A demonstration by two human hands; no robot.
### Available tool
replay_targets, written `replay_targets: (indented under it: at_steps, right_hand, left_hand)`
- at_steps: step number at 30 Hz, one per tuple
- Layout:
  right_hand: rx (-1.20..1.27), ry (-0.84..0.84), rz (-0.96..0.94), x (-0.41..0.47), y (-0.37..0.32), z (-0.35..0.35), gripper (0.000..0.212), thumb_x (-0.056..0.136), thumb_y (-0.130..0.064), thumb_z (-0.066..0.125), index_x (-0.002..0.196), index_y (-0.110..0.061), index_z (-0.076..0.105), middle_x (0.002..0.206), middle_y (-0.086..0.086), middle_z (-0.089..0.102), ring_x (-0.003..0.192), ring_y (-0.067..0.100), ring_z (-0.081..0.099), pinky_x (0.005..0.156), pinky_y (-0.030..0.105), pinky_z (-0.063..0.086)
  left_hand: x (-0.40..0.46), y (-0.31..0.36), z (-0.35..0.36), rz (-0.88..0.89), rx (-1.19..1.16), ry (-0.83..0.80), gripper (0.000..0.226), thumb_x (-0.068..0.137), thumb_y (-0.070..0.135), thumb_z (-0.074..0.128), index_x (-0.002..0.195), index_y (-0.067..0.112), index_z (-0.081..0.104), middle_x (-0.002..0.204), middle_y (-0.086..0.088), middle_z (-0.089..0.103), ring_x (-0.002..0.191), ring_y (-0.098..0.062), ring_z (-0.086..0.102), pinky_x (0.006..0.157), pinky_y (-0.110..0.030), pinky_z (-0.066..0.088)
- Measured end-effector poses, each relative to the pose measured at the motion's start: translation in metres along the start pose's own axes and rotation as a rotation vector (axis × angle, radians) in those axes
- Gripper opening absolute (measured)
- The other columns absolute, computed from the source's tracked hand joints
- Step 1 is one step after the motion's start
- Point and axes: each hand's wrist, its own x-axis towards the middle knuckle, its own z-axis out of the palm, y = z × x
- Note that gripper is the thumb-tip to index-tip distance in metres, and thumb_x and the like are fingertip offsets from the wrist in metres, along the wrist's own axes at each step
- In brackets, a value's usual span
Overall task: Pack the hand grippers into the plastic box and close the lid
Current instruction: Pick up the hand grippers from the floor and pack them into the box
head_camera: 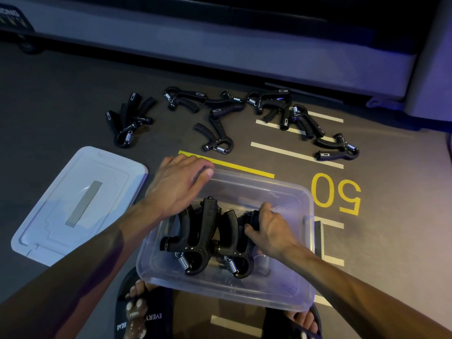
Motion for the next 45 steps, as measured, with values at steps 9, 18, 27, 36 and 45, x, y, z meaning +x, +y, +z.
replay_targets:
  at_steps: [9, 18, 27, 36, 45]
  right_hand:
    - [-0.020, -0.081, 0.061, 0.001, 0.002, 0.000, 0.057, 0.092, -0.051, 0.060, 0.120, -0.007, 0.037, 0.112, 0.020, 0.064, 0.097, 0.038, 0.066, 0.070, 0.034, 0.049]
    - [0.117, -0.128, 0.106, 0.009, -0.002, 0.001, 0.049, 0.091, -0.044, 0.060, 0.128, -0.016, 0.043, 0.116, 0.014, 0.066, 0.102, 0.039, 0.066, 0.086, 0.042, 0.056]
    - [0.130, -0.103, 0.109, 0.007, -0.003, 0.007, 0.027, 0.093, -0.036, 0.058, 0.102, -0.016, 0.041, 0.094, 0.013, 0.067, 0.072, 0.030, 0.069, 0.053, 0.025, 0.045]
    - [0.201, -0.129, 0.125, 0.008, 0.000, 0.011, 0.027, 0.091, -0.036, 0.056, 0.102, -0.018, 0.039, 0.093, 0.019, 0.069, 0.069, 0.037, 0.072, 0.063, 0.043, 0.061]
    - [0.163, -0.155, 0.117, 0.010, -0.002, 0.006, 0.035, 0.093, -0.043, 0.056, 0.108, -0.014, 0.042, 0.097, 0.019, 0.070, 0.082, 0.039, 0.072, 0.072, 0.048, 0.060]
  left_hand:
    - [0.000, -0.002, 0.002, -0.002, 0.008, 0.001, 0.045, 0.103, 0.053, 0.022, 0.122, 0.034, 0.058, 0.116, 0.015, 0.065, 0.111, -0.014, 0.053, 0.091, -0.030, 0.028]
    - [0.001, -0.002, 0.002, -0.008, 0.014, -0.006, 0.041, 0.104, 0.051, 0.023, 0.120, 0.035, 0.058, 0.115, 0.015, 0.065, 0.110, -0.015, 0.053, 0.093, -0.033, 0.032]
    - [0.001, -0.001, 0.001, -0.010, 0.021, -0.009, 0.040, 0.104, 0.050, 0.025, 0.120, 0.034, 0.058, 0.116, 0.014, 0.065, 0.110, -0.015, 0.053, 0.093, -0.032, 0.031]
    - [0.001, -0.002, 0.001, -0.010, 0.027, -0.016, 0.041, 0.104, 0.051, 0.024, 0.120, 0.034, 0.058, 0.118, 0.014, 0.065, 0.111, -0.015, 0.053, 0.093, -0.033, 0.032]
    - [0.001, -0.001, 0.000, -0.010, 0.021, -0.013, 0.042, 0.104, 0.051, 0.024, 0.120, 0.034, 0.058, 0.116, 0.014, 0.065, 0.110, -0.015, 0.053, 0.092, -0.033, 0.032]
